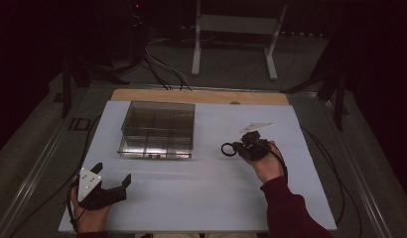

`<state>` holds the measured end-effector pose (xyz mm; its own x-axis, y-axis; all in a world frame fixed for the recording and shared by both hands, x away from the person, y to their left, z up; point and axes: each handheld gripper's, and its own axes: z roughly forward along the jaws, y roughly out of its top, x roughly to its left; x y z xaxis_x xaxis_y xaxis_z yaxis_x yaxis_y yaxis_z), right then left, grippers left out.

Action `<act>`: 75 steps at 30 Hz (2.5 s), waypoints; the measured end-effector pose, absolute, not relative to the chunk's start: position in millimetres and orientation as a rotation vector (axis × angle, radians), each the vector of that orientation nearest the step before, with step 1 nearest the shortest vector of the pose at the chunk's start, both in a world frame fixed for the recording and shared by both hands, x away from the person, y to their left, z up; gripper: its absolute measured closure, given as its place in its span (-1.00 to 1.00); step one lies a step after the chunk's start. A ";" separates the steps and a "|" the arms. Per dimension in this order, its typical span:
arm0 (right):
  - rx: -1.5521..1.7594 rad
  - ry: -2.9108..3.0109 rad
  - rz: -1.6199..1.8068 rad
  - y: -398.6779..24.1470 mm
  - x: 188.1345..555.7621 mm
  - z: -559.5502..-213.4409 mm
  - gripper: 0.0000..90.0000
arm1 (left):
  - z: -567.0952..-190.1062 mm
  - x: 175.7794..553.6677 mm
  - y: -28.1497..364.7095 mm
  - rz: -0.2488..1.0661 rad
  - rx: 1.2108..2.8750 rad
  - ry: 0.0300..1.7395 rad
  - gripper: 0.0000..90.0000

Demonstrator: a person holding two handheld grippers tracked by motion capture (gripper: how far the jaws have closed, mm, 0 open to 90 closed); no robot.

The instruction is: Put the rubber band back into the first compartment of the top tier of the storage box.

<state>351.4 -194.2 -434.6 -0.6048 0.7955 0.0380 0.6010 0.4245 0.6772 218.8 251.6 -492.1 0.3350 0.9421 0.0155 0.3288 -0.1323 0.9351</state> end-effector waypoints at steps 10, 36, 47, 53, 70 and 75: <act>1.166 2.379 1.000 -181.1 357.9 -410.3 0.96 | -492.2 218.9 251.2 0.818 1.665 1.157 -0.99; 1.144 2.374 1.123 -145.2 380.3 -380.1 0.96 | -492.5 219.9 249.8 0.818 1.672 1.151 -0.99; 1.124 2.379 1.149 -129.0 386.2 -372.7 0.96 | -492.8 220.6 249.4 0.816 1.677 1.150 -0.99; 1.103 2.386 1.161 -120.2 388.2 -369.6 0.96 | -492.9 220.7 249.3 0.817 1.678 1.148 -0.99; 1.088 2.393 1.216 -96.2 394.6 -362.8 0.96 | -493.2 221.3 249.9 0.817 1.678 1.150 -0.99; 1.074 2.401 1.211 -83.9 397.6 -362.2 0.96 | -493.3 221.1 250.7 0.815 1.677 1.150 -0.99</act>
